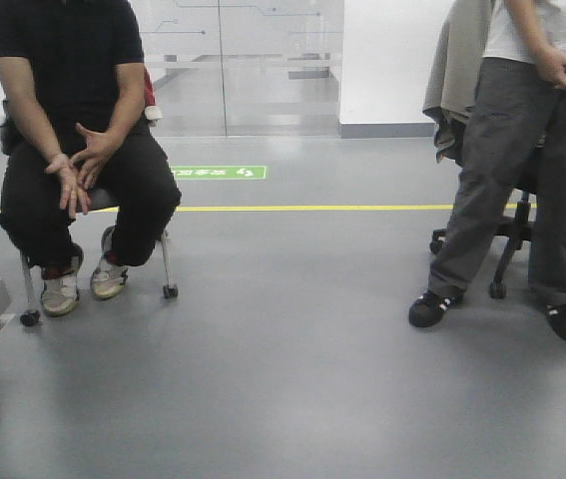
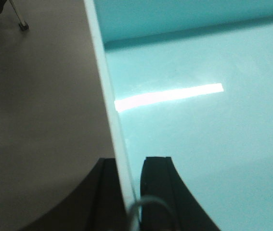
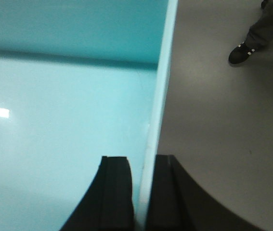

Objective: Fetch blue bin and place on conveyor start
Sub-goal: 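Carry the bin in both grippers while the base turns toward the conveyor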

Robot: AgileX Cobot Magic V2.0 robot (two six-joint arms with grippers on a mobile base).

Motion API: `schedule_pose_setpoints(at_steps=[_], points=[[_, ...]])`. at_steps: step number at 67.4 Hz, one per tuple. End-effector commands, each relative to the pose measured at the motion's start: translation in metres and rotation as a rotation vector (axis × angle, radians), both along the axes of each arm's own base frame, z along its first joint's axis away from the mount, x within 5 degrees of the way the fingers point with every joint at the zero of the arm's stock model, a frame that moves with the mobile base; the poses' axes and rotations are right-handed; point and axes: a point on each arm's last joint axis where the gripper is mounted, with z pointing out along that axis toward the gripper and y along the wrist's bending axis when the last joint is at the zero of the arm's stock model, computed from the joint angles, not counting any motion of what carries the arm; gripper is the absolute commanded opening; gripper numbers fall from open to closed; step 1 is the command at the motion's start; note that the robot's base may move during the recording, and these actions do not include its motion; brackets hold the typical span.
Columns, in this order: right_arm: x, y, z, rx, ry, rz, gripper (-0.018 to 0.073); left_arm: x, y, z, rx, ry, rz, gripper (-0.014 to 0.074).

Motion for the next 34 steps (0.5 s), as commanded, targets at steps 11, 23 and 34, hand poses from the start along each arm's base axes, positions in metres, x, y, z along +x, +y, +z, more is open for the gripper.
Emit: schedule_pose_setpoints(at_steps=[11, 23, 34], points=[[-0.0014, -0.0031, 0.0059, -0.034, -0.049, -0.006, -0.0152, -0.0028, 0.0062, 0.0082, 0.026, -0.060, 0.010, -0.0111], [-0.0014, -0.0031, 0.0059, -0.034, -0.049, -0.006, -0.0152, -0.0028, 0.0062, 0.0082, 0.026, -0.060, 0.010, -0.0111], [-0.0014, -0.0031, 0.0060, -0.034, -0.050, -0.006, -0.0152, -0.0028, 0.0062, 0.0082, 0.026, -0.060, 0.010, -0.0111]])
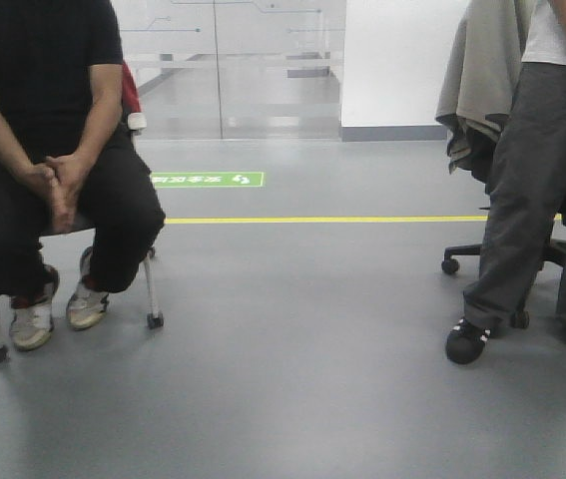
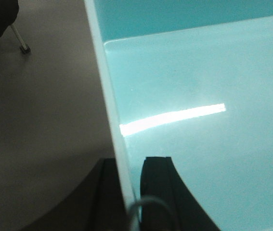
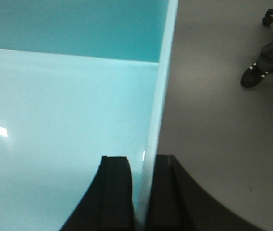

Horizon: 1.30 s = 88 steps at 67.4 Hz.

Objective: Fetch blue bin and place on conveyor start
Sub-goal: 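Carry the bin in both grippers while the base turns toward the conveyor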

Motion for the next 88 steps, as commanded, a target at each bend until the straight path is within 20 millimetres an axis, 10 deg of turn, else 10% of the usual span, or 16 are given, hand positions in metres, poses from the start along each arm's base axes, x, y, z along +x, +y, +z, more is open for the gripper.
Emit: schedule_pose_setpoints(at_steps=[1, 88], points=[[-0.0029, -0.0033, 0.0068, -0.033, -0.052, -0.006, -0.0152, -0.0029, 0.0059, 0.0081, 0.023, -0.058, 0.008, -0.0111], [0.0019, -0.0027, 0.0104, -0.021, -0.107, -0.011, -0.0152, -0.0011, 0.0104, 0.0095, 0.067, -0.085, 0.036, -0.0111]])
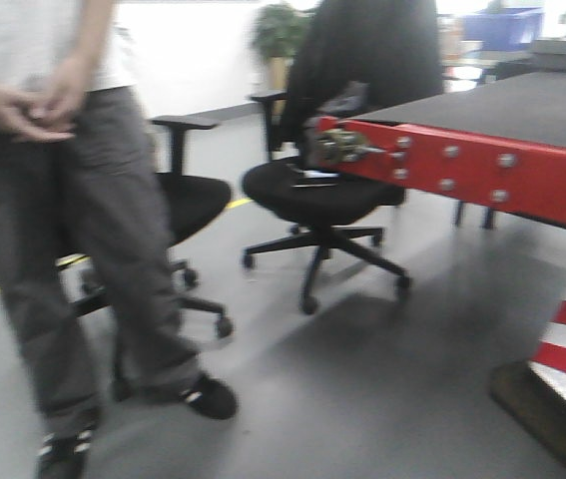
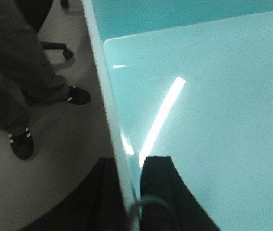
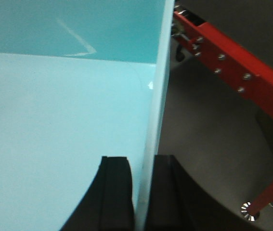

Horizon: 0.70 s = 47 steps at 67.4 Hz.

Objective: Fetch blue bin and place on conveyor start
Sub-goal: 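Carry the bin in both grippers while the base turns toward the conveyor, then drive up to the red conveyor holding the bin above the belt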

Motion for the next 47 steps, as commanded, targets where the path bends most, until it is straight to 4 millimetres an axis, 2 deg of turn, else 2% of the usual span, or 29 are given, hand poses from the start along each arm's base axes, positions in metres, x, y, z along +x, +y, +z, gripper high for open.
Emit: schedule_pose_setpoints(at_steps=[1, 47], points=[[-0.002, -0.004, 0.008, -0.031, -0.069, -0.010, -0.0152, -0.002, 0.009, 0.008, 0.055, -0.065, 0.028, -0.0111], [-0.002, -0.004, 0.009, -0.031, -0.071, -0.011, -0.0152, 0.003, 0.025, 0.016, 0.215, -0.164, 0.134, -0.0111]])
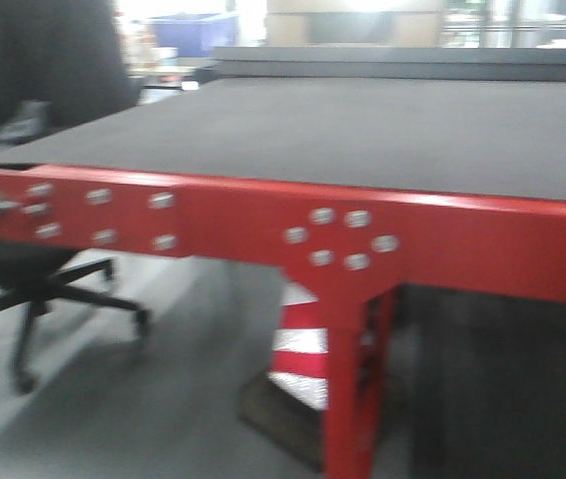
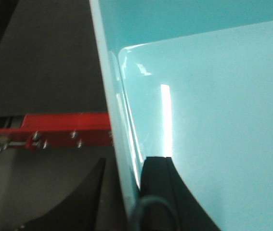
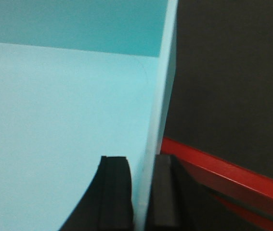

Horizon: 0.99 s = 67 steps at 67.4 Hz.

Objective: Fetch blue bin and place on conveyor start
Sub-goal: 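Drive up to the red conveyor holding the bin above the belt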

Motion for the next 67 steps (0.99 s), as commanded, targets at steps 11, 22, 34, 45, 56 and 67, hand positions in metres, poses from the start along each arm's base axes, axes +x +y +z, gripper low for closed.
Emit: schedule_pose_setpoints(at_steps=[11, 22, 34, 45, 56, 67], points=[[-0.0040, -0.0080, 0.0073, -0.065, -0.057, -0.028, -0.0152, -0.0015, 0.0198, 0.0104, 0.133, -0.077, 0.098, -0.0111], [-0.0041, -0.0078, 0.0073, -0.063, -0.056, -0.028, -0.0152, -0.0013, 0.0207, 0.0110, 0.142, -0.083, 0.104, -0.0111], [-0.0041, -0.0078, 0.0073, -0.063, -0.056, -0.028, -0.0152, -0.0013, 0.0207, 0.0110, 0.142, -0.083, 0.104, -0.0111], [-0.0041, -0.0078, 0.0073, -0.063, -0.056, -0.028, -0.0152, -0.0013, 0.0207, 0.0110, 0.142, -0.083, 0.104, -0.0111], [-0.0040, -0.0079, 0.0075, -0.064, -0.059, -0.028, -0.0152, -0.0002, 0.0193, 0.0128, 0.135, -0.108, 0.092, -0.0111], [-0.0039, -0.0079, 0.0075, -0.064, -0.059, -0.029, -0.0152, 0.0006, 0.0185, 0.0140, 0.130, -0.123, 0.084, -0.0111]])
